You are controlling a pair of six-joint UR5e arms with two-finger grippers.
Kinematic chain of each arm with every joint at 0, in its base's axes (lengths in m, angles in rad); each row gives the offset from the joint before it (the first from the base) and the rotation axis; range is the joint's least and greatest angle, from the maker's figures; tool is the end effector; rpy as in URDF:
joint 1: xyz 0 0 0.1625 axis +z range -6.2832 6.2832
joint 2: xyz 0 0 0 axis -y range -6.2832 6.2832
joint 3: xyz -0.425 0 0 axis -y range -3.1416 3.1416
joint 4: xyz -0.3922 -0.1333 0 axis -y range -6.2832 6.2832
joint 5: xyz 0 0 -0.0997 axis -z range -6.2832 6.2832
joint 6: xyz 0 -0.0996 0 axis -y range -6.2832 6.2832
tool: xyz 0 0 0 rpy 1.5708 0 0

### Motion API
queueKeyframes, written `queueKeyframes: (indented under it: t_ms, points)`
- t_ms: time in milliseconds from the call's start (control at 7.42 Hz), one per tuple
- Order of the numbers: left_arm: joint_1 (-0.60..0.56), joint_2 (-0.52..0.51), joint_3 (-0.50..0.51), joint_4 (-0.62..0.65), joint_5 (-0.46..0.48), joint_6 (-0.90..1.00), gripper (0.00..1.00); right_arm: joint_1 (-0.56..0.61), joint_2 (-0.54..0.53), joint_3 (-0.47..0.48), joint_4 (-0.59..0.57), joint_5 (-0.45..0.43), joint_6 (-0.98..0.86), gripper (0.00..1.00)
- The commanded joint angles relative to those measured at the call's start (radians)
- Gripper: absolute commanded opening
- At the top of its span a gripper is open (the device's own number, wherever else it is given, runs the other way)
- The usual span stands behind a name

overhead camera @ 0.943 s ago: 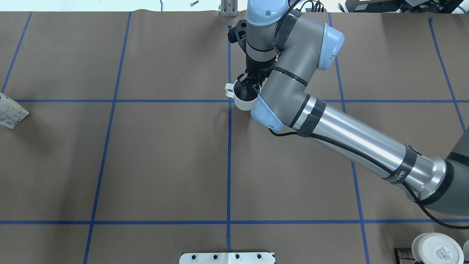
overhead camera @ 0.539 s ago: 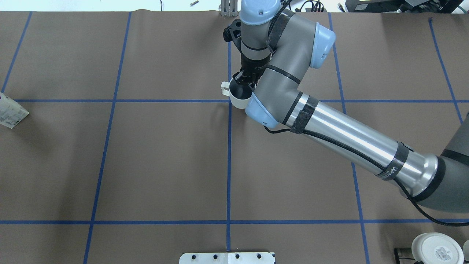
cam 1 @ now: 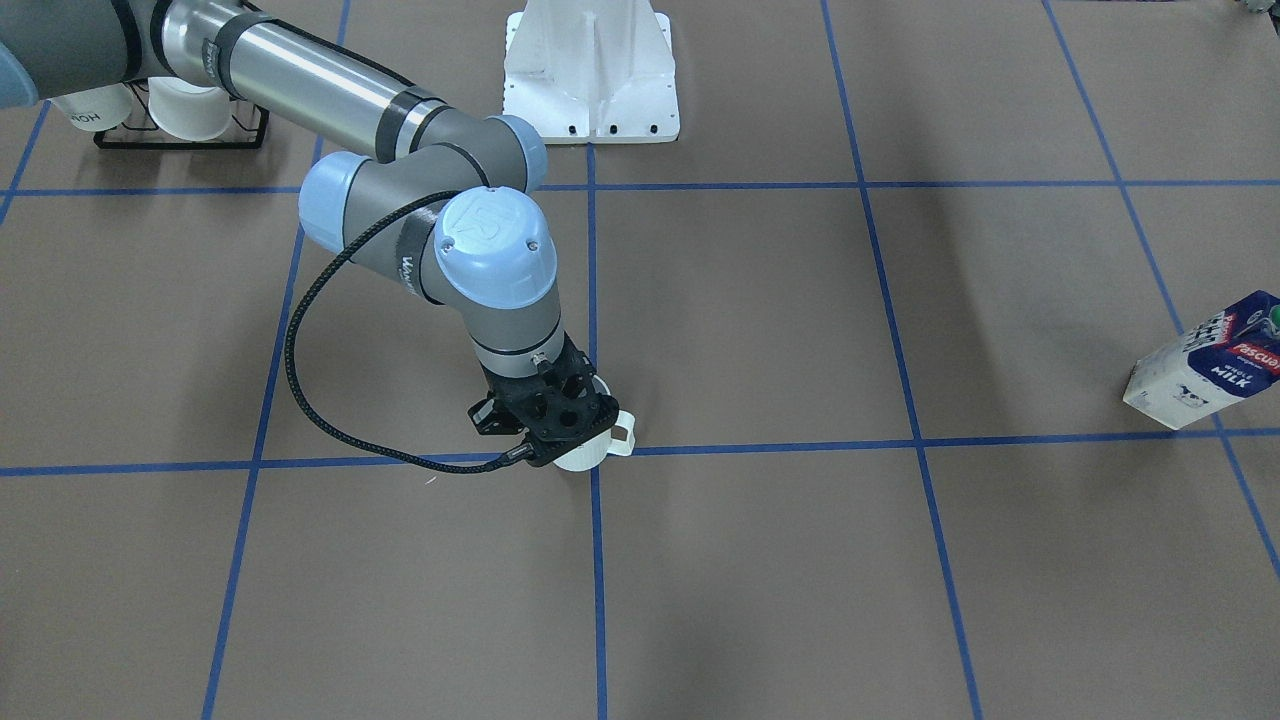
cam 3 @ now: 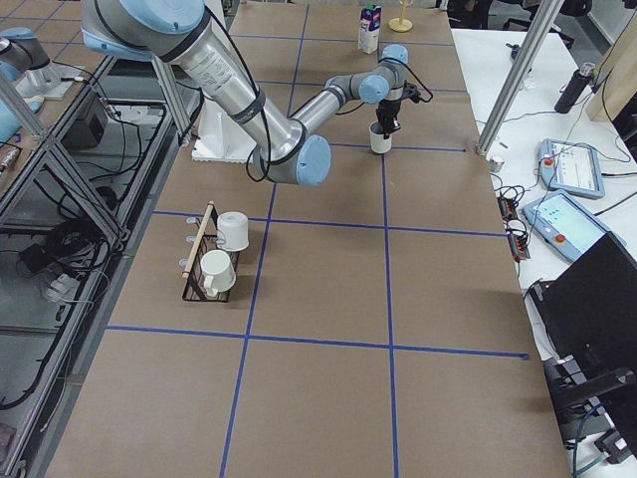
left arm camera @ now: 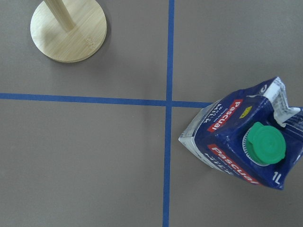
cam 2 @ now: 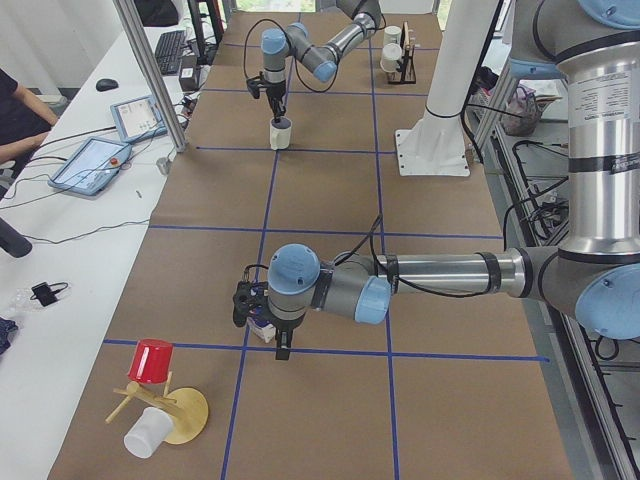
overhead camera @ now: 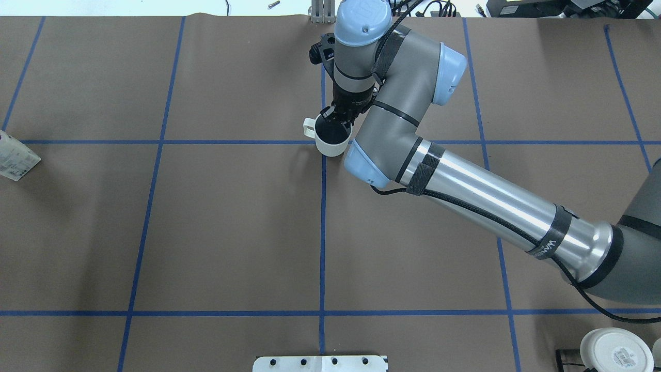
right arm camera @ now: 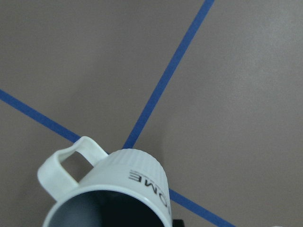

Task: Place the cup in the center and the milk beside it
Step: 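Carry the white mug to the table center and lower it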

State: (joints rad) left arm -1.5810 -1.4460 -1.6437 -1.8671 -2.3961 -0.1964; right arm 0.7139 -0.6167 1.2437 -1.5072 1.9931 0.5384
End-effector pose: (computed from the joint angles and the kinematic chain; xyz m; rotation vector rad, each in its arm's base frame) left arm -0.0647 -0.4512 0.6460 0.1530 0.8389 -0.0931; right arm -0.5434 -0.5931 0.1847 0.2630 -0.7535 -0.4473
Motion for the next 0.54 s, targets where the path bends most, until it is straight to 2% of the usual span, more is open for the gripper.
queueKeyframes:
  t_ms: [0, 404]
  points:
    - [0.001, 0.001, 0.004, -0.012, 0.0, -0.003, 0.98, -0.004, -0.002, -0.003, 0.005, -0.008, 0.025, 0.99]
    - [-0.002, -0.013, -0.022, 0.003, 0.0, -0.008, 0.98, 0.033, 0.0, 0.035, -0.008, 0.013, 0.032, 1.0]
